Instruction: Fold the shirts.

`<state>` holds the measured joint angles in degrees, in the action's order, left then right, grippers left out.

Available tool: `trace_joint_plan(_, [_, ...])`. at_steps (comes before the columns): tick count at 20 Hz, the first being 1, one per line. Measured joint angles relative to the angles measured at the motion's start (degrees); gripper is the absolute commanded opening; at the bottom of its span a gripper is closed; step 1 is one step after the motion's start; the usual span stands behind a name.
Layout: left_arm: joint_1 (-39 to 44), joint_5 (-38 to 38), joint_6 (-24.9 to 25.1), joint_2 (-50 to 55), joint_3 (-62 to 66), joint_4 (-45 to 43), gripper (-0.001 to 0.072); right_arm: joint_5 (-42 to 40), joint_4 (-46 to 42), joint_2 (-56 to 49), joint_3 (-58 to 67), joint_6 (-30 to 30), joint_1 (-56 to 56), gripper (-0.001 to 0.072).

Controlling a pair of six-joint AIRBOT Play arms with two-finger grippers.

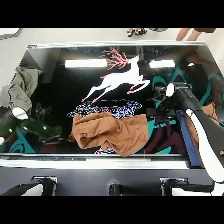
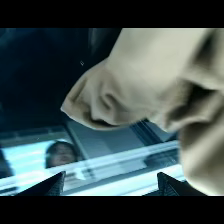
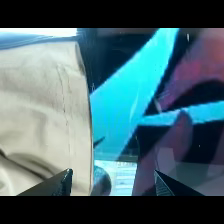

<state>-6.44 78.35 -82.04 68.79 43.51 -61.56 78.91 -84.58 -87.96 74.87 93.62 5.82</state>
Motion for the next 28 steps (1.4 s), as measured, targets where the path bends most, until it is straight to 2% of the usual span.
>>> trace_joint_plan(3, [-0.09, -6.38, 0.17, 0.42, -5.29, 2.91, 0.0654, -0.44, 0.09, -0.48, 0.00, 0.00, 0.00, 0.0610])
trace_joint_plan(5, [-0.13, -10.14, 0.42, 0.57, -6.78, 4.26, 0.0585, -0.55, 0.11, -0.66, 0.00, 0.00, 0.00, 0.0610])
trace_joint_plan(7, [0.26, -13.42, 0.37, 0.61, -7.56, 5.92, 0.0585, -0.74, 0.39, -0.72, 0.00, 0.04, 0.00, 0.0611])
trace_joint_plan(8, [0.74, -15.28, 0.35, 0.61, -7.74, 6.36, 0.0492, -0.83, 0.70, -0.76, 0.00, 0.50, 0.00, 0.0613])
trace_joint_plan(9, [1.33, -17.51, 0.35, 0.52, -8.04, 6.23, 0.0320, -0.96, 1.16, -0.74, -0.04, 1.36, 0.00, 0.0615])
trace_joint_plan(11, [2.49, -21.51, -0.31, 0.74, -8.31, 5.88, 0.0133, -1.75, 2.05, -0.76, -0.52, 2.95, 0.00, 0.0642])
trace_joint_plan(13, [3.37, -24.04, -1.16, 0.74, -8.41, 5.88, 0.0030, -3.15, 2.54, -1.11, -1.27, 4.37, 0.00, 0.0643])
trace_joint_plan(19, [4.28, -26.91, -1.53, 0.26, -8.48, 5.88, 0.0030, -7.63, 7.04, -4.42, -2.29, 5.81, 0.00, 0.0628])
trace_joint_plan(21, [4.31, -27.15, -1.53, -0.09, -8.48, 5.77, 0.0030, -9.07, 9.79, -5.66, -2.38, 5.86, 0.00, 0.0593])
trace_joint_plan(23, [4.35, -27.17, -1.53, -0.46, -8.50, 5.68, 0.0030, -9.27, 12.70, -6.80, -2.34, 6.14, -0.02, 0.0593])
trace_joint_plan(24, [4.35, -27.21, -1.53, -0.63, -8.52, 5.73, 0.0030, -9.31, 13.60, -7.32, -2.23, 6.49, -0.04, 0.0567])
trace_joint_plan(25, [4.35, -27.21, -1.53, -0.79, -8.52, 5.81, 0.0030, -9.60, 14.80, -7.93, -2.21, 6.71, 0.00, 0.0375])
trace_joint_plan(26, [4.35, -27.21, -1.53, -0.85, -8.50, 5.86, 0.0028, -10.08, 16.22, -8.59, -2.27, 6.99, 0.00, 0.0094])
trace_joint_plan(27, [4.33, -27.15, -1.51, -0.94, -8.39, 5.86, 0.0027, -10.64, 16.68, -9.09, -2.34, 7.15, 0.04, 0.0045])
trace_joint_plan(28, [4.24, -26.91, -1.33, -1.09, -7.91, 5.84, 0.0027, -11.04, 17.18, -9.20, -2.23, 7.54, 0.02, 0.0044])
